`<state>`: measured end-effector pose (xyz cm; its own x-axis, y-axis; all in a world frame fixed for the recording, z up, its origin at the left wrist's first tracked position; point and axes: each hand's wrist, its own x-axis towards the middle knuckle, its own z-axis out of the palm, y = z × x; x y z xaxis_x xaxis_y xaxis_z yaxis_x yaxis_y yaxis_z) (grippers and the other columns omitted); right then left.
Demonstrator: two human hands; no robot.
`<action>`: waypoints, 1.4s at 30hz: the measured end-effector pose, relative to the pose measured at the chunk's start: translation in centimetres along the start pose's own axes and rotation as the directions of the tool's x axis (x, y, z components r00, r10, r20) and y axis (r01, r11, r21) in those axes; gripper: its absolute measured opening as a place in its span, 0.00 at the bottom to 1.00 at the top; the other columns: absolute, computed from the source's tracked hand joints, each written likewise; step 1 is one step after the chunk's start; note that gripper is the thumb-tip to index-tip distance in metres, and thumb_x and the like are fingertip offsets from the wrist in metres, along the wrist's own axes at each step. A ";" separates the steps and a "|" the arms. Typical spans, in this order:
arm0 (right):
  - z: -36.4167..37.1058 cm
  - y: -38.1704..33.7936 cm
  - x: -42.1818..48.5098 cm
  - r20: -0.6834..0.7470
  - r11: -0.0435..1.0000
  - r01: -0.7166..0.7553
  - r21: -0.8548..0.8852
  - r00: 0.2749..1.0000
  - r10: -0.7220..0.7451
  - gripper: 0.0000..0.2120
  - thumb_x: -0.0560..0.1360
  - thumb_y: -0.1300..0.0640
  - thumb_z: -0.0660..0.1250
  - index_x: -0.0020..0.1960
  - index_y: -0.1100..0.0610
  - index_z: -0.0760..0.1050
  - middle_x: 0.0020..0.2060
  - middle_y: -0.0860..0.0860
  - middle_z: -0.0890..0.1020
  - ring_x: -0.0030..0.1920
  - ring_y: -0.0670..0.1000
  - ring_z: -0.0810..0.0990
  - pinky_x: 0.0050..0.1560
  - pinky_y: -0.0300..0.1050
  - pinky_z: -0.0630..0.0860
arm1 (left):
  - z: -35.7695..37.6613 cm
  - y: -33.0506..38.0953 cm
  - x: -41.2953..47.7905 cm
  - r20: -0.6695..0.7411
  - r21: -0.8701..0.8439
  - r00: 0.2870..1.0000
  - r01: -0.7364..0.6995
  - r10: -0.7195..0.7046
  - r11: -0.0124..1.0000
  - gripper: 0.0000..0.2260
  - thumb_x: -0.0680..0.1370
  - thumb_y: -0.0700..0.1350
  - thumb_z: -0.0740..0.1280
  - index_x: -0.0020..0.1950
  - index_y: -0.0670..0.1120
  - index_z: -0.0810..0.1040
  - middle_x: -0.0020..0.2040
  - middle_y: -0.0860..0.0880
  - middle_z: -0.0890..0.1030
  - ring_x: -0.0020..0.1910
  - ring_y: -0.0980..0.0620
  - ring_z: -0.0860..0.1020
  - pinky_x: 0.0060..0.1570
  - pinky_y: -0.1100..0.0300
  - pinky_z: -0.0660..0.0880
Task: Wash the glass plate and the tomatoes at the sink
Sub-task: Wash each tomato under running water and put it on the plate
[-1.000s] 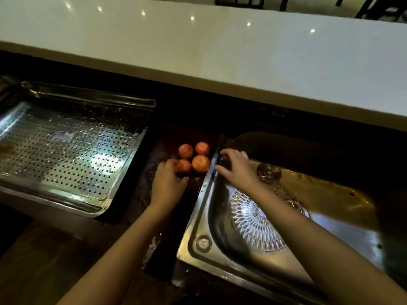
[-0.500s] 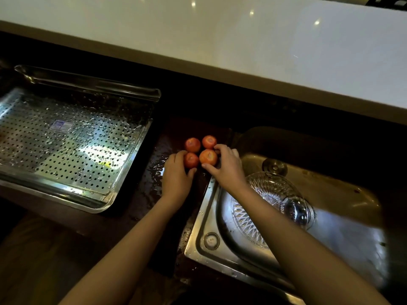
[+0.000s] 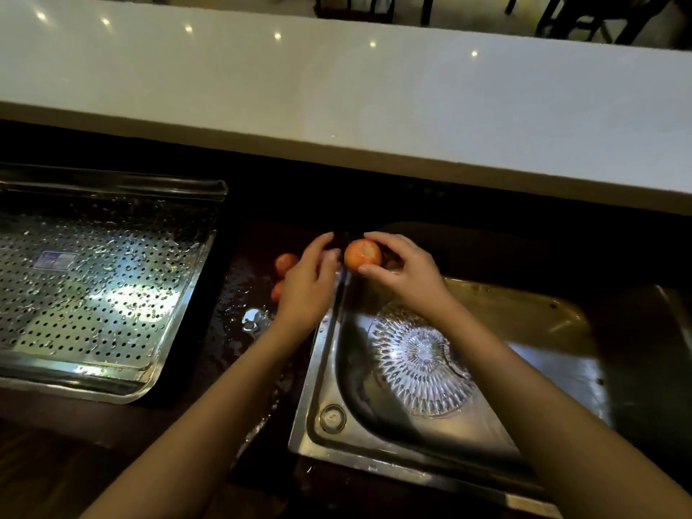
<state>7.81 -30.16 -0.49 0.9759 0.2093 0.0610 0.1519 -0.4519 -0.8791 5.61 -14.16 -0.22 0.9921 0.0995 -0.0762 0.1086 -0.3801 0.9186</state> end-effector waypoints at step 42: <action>-24.9 14.0 -21.3 -0.595 0.817 -0.242 0.523 0.583 0.553 0.12 0.80 0.51 0.54 0.49 0.37 0.73 0.52 0.45 0.77 0.53 0.46 0.77 0.46 0.38 0.76 | 38.3 14.1 -9.9 0.873 -0.291 0.485 0.603 -0.052 0.742 0.12 0.82 0.47 0.53 0.56 0.49 0.76 0.51 0.46 0.77 0.50 0.53 0.77 0.43 0.62 0.80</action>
<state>-7.00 -62.50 -2.33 0.7463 -0.6437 -0.1695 -0.1938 0.0335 -0.9805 -0.30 -55.77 -1.33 0.5302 -0.7348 -0.4231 0.6610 0.0457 0.7490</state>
